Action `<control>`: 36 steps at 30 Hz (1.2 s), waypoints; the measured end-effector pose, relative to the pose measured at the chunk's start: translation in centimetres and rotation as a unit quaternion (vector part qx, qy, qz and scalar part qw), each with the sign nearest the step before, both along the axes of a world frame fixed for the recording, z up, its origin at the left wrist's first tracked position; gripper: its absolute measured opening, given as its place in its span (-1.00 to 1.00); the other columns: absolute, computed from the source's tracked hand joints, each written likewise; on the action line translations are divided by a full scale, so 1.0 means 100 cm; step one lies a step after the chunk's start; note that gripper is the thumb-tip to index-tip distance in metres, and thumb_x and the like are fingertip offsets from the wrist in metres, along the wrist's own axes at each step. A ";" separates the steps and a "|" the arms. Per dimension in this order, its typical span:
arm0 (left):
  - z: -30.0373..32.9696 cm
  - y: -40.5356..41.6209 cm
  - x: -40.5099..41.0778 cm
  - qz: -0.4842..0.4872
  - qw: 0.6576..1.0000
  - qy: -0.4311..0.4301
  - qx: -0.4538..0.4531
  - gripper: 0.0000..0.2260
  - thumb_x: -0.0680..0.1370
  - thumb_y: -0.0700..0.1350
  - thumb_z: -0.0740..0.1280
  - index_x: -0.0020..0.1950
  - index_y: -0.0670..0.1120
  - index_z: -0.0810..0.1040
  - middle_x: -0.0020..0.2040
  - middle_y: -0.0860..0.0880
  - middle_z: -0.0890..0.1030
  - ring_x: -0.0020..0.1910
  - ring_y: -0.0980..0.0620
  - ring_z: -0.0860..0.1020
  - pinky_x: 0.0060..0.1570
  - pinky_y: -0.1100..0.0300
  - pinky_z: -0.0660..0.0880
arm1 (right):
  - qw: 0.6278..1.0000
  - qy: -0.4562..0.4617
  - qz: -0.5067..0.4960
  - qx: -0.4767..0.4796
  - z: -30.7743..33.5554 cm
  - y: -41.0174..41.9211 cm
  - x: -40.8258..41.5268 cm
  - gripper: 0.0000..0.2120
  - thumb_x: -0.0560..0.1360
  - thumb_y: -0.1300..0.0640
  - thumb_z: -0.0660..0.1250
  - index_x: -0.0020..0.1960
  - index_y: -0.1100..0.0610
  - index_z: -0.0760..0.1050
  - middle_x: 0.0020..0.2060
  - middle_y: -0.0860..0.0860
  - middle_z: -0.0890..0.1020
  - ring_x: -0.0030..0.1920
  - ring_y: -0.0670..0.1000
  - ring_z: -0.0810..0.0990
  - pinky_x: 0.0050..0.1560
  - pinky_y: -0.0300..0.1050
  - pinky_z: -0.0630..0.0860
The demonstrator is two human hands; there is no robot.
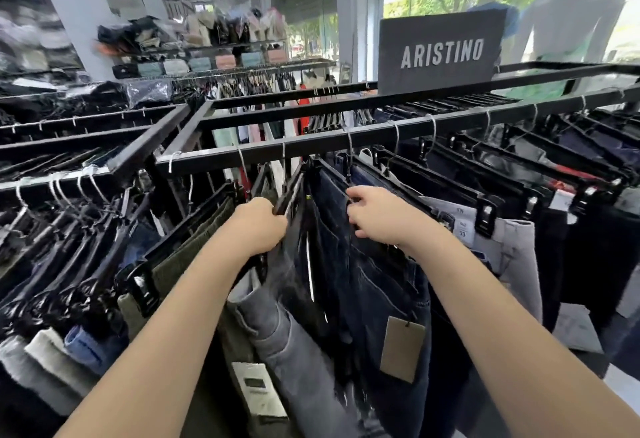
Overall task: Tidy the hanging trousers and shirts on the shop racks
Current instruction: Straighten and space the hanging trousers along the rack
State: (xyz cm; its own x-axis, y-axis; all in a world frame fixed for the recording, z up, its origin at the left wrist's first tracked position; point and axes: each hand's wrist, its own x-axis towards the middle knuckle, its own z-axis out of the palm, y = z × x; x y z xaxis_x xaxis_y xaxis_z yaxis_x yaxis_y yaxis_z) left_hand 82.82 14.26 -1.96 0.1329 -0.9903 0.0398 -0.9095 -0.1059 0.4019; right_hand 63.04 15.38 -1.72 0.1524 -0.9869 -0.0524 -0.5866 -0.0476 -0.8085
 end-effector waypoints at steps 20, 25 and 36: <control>0.005 -0.028 -0.031 0.047 0.978 0.159 -0.124 -0.80 0.50 -0.20 0.19 -0.17 -0.25 0.58 -0.10 -0.22 0.65 -0.28 -0.05 0.43 -0.28 0.18 0.38 | 0.992 0.098 -0.010 -0.074 -0.013 0.013 0.001 -0.53 0.60 0.13 0.08 0.51 -0.01 0.23 0.34 0.08 0.48 -0.06 0.01 0.60 -0.07 -0.13 0.52; 0.006 -0.032 -0.035 0.051 0.986 0.124 -0.101 -0.80 0.51 -0.23 0.18 -0.09 -0.34 0.52 -0.22 -0.19 0.50 -0.38 -0.02 0.38 -0.34 0.18 0.34 | 0.988 0.079 -0.027 -0.128 -0.025 0.020 0.001 -0.59 0.59 0.21 0.10 0.42 0.03 0.37 0.21 0.09 0.58 -0.17 -0.02 0.59 -0.01 -0.11 0.54; -0.121 0.041 -0.043 0.069 0.982 0.149 -0.093 -0.77 0.55 -0.17 0.18 -0.14 -0.22 0.60 -0.13 -0.20 0.66 -0.04 -0.23 0.55 -0.04 0.07 0.42 | 0.984 0.033 -0.014 -0.173 -0.081 0.065 -0.037 -0.70 0.58 0.26 0.17 0.18 0.04 0.59 0.00 -0.10 0.63 -0.27 -0.21 0.58 -0.22 -0.43 0.45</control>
State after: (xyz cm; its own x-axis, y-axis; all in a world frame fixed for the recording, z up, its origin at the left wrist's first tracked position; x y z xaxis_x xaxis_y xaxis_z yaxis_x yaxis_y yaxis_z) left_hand 78.52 18.33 -14.09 0.2985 -0.9415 0.1565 -0.7310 -0.1202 0.6717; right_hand 59.33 21.90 -9.82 0.1315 -0.9515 0.2781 -0.6423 -0.2955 -0.7072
